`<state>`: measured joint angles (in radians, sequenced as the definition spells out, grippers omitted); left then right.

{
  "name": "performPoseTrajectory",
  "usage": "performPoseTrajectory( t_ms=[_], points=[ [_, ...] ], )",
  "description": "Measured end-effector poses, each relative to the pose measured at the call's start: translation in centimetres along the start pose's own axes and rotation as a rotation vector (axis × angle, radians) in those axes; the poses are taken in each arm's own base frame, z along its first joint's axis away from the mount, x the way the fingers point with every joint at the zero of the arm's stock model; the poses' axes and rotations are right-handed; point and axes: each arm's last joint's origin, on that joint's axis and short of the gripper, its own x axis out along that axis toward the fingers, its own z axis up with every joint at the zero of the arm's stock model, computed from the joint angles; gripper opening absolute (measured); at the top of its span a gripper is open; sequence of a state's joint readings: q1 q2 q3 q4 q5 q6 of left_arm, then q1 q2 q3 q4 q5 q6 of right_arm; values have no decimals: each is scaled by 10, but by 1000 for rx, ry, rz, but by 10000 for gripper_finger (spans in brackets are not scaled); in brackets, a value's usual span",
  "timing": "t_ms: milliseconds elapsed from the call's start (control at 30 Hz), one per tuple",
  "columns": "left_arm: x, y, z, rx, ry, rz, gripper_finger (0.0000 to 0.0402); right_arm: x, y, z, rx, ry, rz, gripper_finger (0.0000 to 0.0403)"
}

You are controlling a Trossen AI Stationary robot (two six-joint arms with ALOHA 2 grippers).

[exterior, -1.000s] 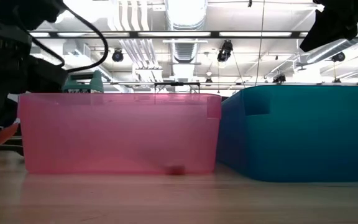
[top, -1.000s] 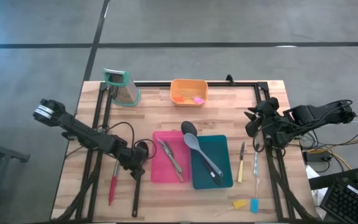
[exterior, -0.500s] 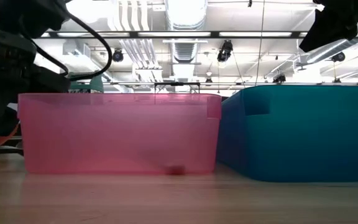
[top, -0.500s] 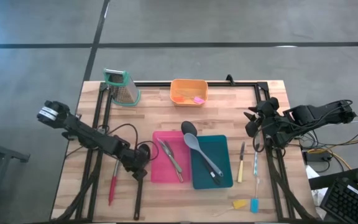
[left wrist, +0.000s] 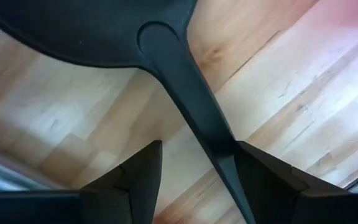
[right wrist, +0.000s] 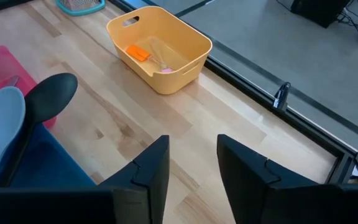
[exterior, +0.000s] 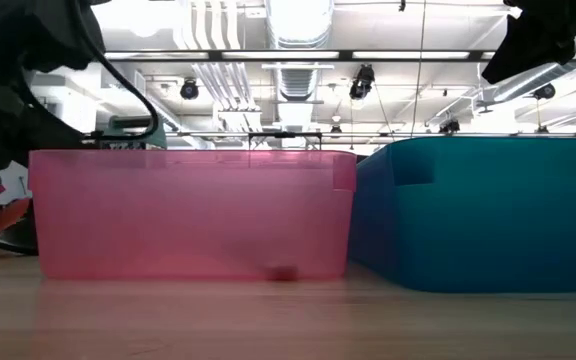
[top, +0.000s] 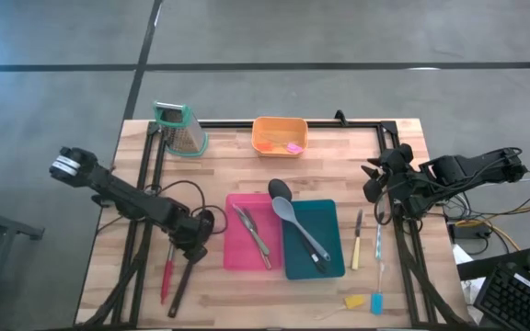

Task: Pick & Place Kitchen Items
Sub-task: Put the black spoon into the blue bin

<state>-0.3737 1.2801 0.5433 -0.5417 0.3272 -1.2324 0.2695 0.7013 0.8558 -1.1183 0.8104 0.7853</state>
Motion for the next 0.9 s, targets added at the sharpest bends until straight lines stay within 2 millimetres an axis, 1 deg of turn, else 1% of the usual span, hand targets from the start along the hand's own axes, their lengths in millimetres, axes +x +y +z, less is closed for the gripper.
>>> performPoseTrajectory(
  t_ms=[233,367,700,900],
  points=[
    [-17,-11,-1,26,-54,-84,204,0,0,0,0,0,0,101],
    [-19,-12,0,30,-76,-87,204,0,0,0,0,0,0,88],
    [-13,-13,3,-9,-90,-74,204,0,0,0,0,0,0,68],
    [-7,-17,6,-16,-99,-82,204,0,0,0,-1,0,0,84]
  ],
)
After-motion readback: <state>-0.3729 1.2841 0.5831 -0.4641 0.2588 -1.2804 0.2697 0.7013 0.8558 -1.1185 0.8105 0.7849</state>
